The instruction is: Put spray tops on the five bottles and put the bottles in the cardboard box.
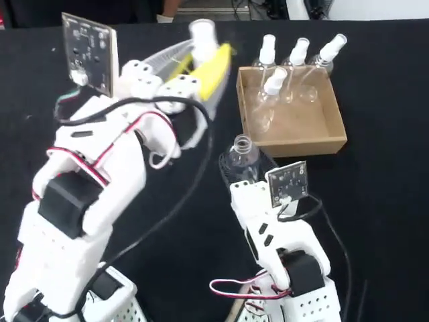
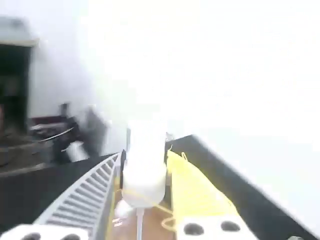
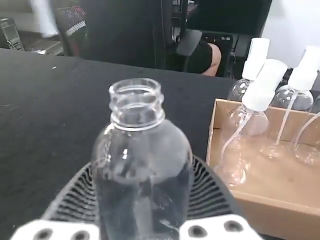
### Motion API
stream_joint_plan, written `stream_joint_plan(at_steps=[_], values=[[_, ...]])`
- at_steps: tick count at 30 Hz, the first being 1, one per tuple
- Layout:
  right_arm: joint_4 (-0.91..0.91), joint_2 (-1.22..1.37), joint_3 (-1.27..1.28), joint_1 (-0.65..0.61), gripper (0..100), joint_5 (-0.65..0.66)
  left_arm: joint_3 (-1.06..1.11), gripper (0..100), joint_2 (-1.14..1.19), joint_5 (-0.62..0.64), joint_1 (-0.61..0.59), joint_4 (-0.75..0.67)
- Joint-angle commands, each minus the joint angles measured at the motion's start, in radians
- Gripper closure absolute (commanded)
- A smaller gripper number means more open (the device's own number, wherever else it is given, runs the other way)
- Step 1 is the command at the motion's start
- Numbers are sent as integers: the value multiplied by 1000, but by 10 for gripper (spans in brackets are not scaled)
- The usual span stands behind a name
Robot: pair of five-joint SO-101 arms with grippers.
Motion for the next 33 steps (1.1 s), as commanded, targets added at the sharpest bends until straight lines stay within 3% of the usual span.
stream_joint_plan(at_steps=[1, 8, 21, 27, 33], values=[[-31, -97, -12, -15, 987, -6, -7, 970, -18, 34, 102, -80], [-34, -97, -12, -15, 987, -6, 170, 970, -11, 34, 147, -304], [-34, -97, -16, -12, 987, -6, 315, 970, -160, 35, 114, -322], [-34, -97, -16, -12, 987, -5, 321, 970, -183, 35, 113, -440], [-34, -97, -13, -11, 987, -5, 377, 970, -184, 35, 111, -408]])
